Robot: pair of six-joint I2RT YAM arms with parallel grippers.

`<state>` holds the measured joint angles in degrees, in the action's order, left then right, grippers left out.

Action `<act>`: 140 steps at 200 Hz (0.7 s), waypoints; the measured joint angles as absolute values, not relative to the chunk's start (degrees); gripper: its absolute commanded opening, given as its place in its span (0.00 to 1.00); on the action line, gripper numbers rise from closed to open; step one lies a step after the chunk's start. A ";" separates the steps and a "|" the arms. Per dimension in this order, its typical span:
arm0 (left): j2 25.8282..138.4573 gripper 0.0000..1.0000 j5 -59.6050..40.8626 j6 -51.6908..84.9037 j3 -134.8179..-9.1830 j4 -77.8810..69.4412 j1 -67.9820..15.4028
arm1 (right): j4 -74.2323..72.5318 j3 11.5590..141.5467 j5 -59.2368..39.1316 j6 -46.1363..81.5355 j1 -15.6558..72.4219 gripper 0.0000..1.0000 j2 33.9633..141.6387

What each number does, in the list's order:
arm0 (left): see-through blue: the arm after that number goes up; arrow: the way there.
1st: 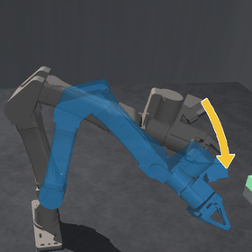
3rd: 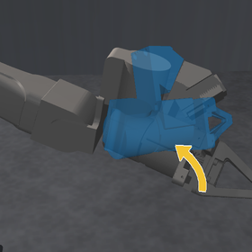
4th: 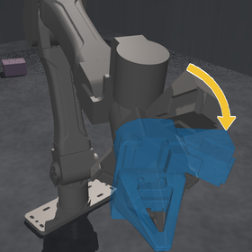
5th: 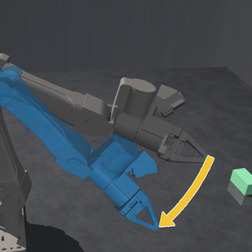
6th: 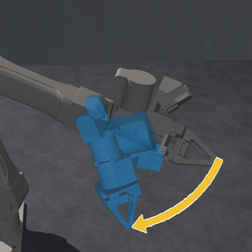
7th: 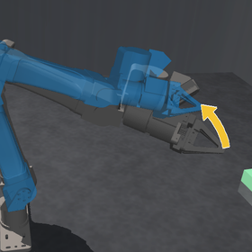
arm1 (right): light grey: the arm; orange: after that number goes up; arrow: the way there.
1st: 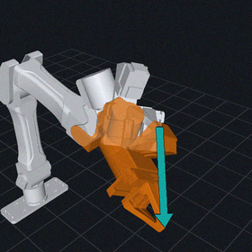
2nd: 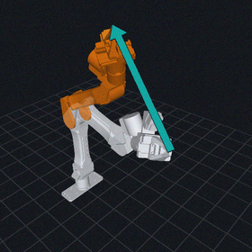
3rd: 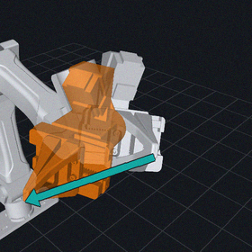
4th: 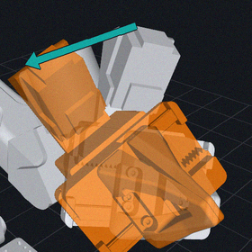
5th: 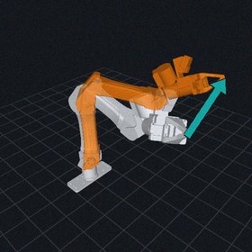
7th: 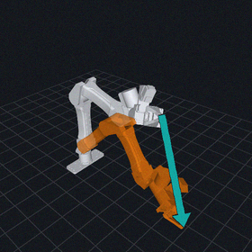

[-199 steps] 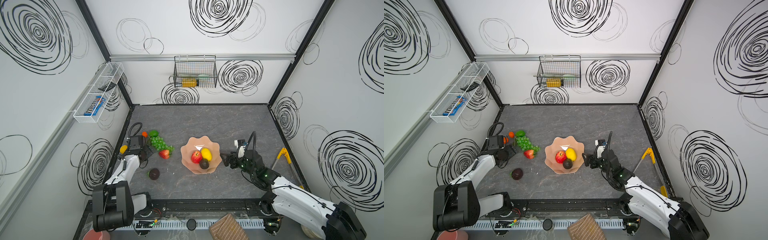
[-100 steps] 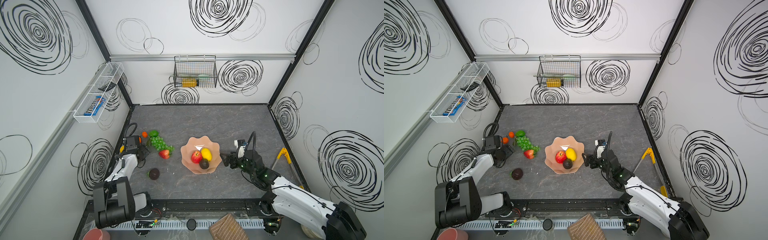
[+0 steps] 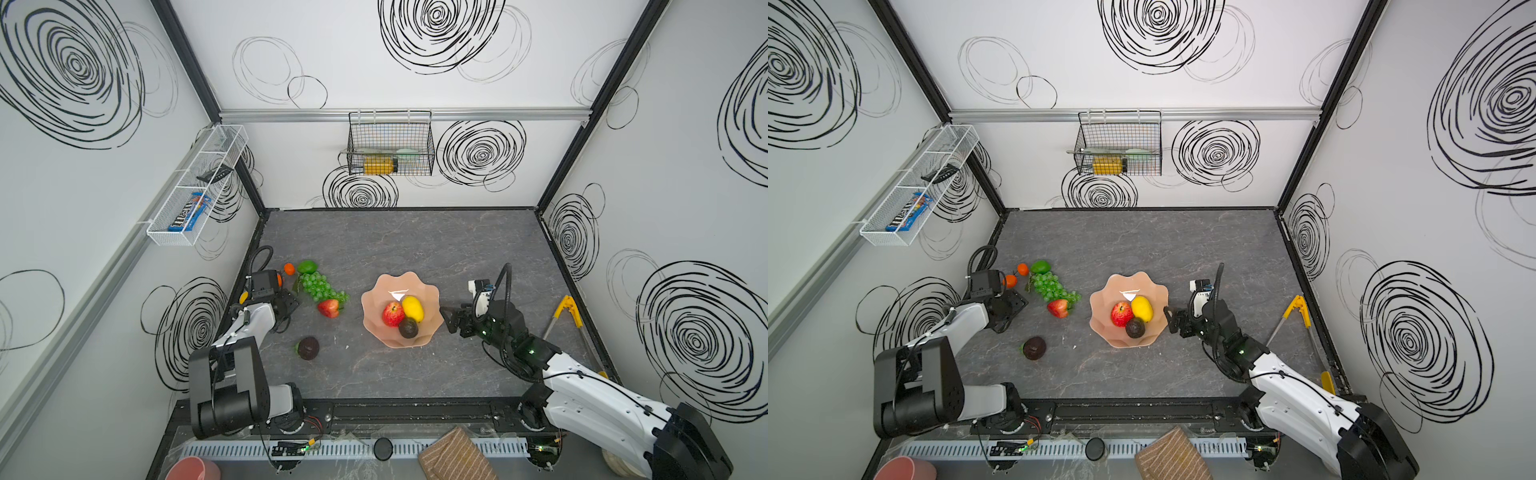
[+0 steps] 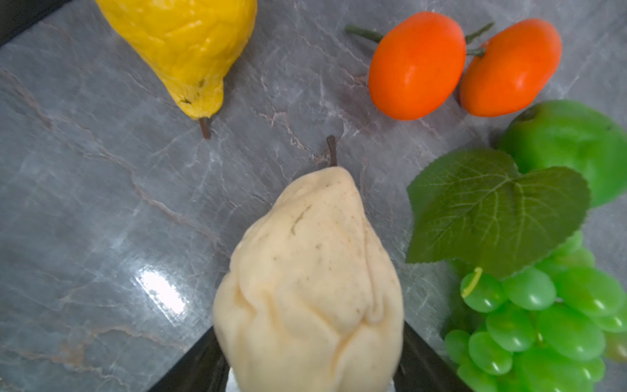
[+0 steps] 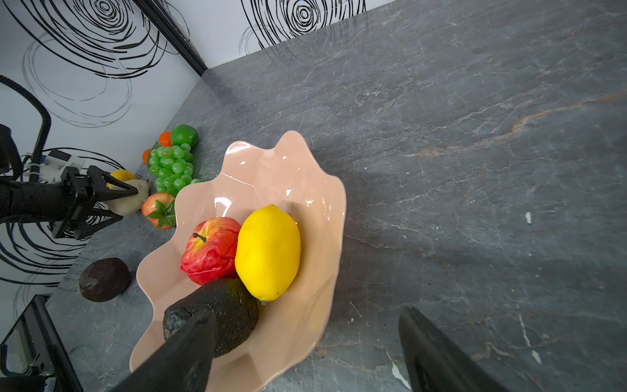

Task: Place and organize the fake fruits in the fruit bowl
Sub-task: 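Lower the left gripper over the cream pear beside the grapes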

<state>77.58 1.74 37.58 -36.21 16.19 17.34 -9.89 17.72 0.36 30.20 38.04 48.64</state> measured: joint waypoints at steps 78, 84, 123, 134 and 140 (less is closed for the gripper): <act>75.75 0.66 1.85 37.93 -36.10 15.66 16.05 | -9.89 17.72 0.56 30.20 38.04 0.89 48.75; 74.85 0.65 2.15 38.02 -35.99 15.64 15.57 | -9.89 17.72 0.58 30.20 38.04 0.89 48.75; 65.34 0.64 4.10 39.24 -32.82 14.81 12.21 | -9.89 17.72 0.64 30.20 37.85 0.88 48.84; 62.59 0.64 4.80 39.51 -31.77 14.92 10.83 | -9.91 17.69 0.62 30.22 37.71 0.88 48.95; 61.47 0.64 5.21 39.57 -31.33 14.94 10.17 | -9.96 17.69 0.62 30.22 37.63 0.88 49.04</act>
